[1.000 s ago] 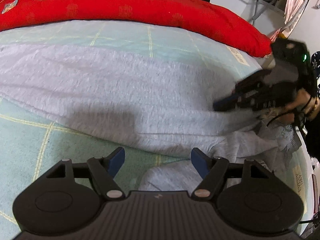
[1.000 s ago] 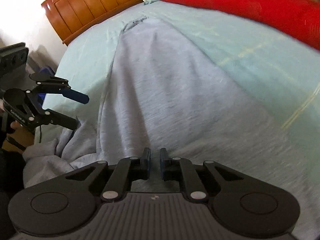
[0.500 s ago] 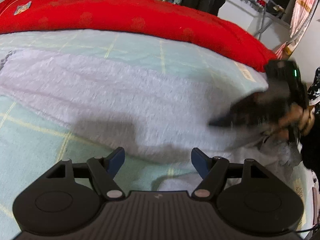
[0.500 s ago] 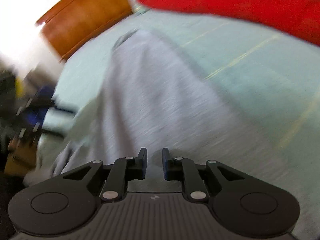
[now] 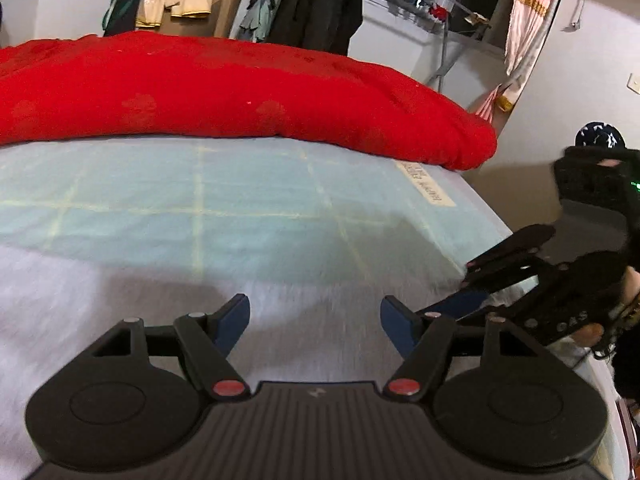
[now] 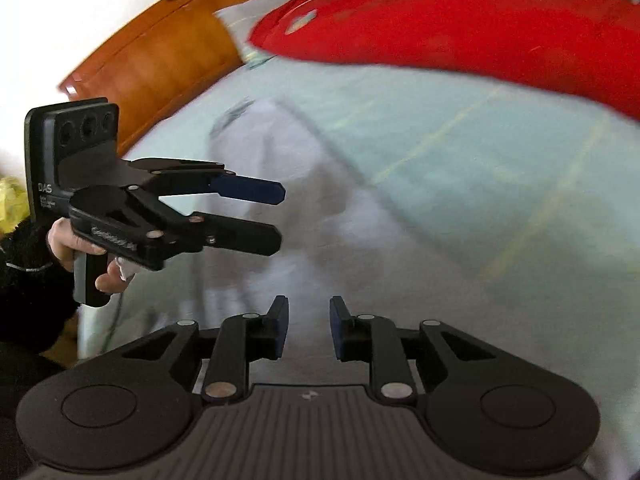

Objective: Fold clothes

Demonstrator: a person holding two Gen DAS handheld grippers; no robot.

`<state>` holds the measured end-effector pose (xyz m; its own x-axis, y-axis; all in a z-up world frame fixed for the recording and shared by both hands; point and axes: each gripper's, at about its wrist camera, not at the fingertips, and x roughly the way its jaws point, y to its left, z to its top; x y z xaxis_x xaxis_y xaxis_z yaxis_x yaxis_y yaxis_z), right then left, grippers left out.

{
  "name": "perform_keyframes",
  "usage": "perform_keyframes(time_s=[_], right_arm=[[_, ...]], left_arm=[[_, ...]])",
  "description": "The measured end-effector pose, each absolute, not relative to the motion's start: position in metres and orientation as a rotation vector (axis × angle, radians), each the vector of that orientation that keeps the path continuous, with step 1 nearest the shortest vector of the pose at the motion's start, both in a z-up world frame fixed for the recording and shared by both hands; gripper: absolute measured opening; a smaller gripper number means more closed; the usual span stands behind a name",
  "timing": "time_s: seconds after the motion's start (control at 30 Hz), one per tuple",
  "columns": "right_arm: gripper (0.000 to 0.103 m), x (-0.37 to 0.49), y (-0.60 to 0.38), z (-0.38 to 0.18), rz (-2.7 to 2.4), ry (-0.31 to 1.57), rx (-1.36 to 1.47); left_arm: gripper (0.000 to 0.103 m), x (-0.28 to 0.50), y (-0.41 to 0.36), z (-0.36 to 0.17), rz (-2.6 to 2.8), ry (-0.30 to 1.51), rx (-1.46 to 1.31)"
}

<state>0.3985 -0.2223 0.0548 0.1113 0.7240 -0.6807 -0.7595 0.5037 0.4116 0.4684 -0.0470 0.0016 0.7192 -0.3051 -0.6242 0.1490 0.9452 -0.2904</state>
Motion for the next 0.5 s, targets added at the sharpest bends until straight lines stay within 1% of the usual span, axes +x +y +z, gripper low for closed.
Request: perform_keyframes(time_s=[0.03,0.07,0.1,0.13,0.17,0.33,0.5], right_arm=[[0.026,0.401,-0.228,0.057,1.055,0.959,-0.058],[0.026,0.404,-0.235,0.058,1.025,0.953,-0.064],[0.026,0.407,-0.241,0.059,1.002,0.946,-0.066],[0.026,0.411,-0.245,0.059,0.985,0.938,-0.061],[0.026,0.414,-0.245,0.059,0.971,0.932,-0.056],[0.026,0.433,-0.236,0.053,0.919,0.882,-0.097],[0.026,0.467,-0.209,0.032,0.886,0.880,-0.112]], left_arm=[[0.071,0.476,-0.050,-0.004,-0.267,0.735,-0.216],[0.070,0.480,-0.052,-0.014,-0.267,0.781,-0.227],[0.067,0.485,-0.053,-0.023,-0.268,0.826,-0.237],[0.056,0.481,-0.053,-0.031,-0.265,0.861,-0.241],[0.054,0.478,-0.053,-0.039,-0.263,0.896,-0.244],[0.054,0.435,-0.055,-0.043,-0.271,0.901,-0.217],[0.054,0.427,-0.049,-0.044,-0.259,0.901,-0.248]])
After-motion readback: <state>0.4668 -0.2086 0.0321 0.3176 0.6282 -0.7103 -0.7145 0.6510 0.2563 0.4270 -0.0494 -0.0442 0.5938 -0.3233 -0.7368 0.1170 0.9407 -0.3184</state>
